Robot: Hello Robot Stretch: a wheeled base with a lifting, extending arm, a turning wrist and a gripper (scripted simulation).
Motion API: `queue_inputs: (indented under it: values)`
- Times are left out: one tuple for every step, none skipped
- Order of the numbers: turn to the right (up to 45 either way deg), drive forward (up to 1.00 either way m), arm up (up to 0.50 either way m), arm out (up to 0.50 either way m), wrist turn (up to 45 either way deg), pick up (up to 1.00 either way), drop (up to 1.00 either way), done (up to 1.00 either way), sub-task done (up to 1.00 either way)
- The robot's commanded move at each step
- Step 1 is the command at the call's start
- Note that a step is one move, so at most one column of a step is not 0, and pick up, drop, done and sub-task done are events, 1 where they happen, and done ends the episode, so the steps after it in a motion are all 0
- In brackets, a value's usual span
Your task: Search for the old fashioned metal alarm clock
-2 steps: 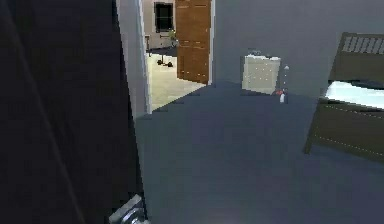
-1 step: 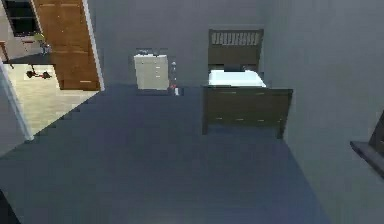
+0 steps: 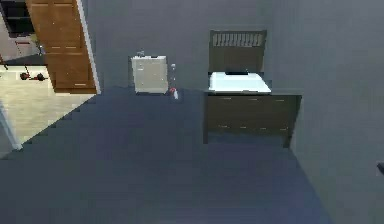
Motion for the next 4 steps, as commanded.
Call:
queue_inputs:
  values:
    - [30.0,0.00,0.00,0.00,0.0,0.00,0.00,0.00,0.00]
    - [0.0,0.40,0.00,0.00,0.0,0.00,0.00,0.00,0.00]
    - [-45.0,0.00,0.00,0.00,0.0,0.00,0.00,0.00,0.00]
    - [0.0,0.35,0.00,0.00,0.0,0.00,0.00,0.00,0.00]
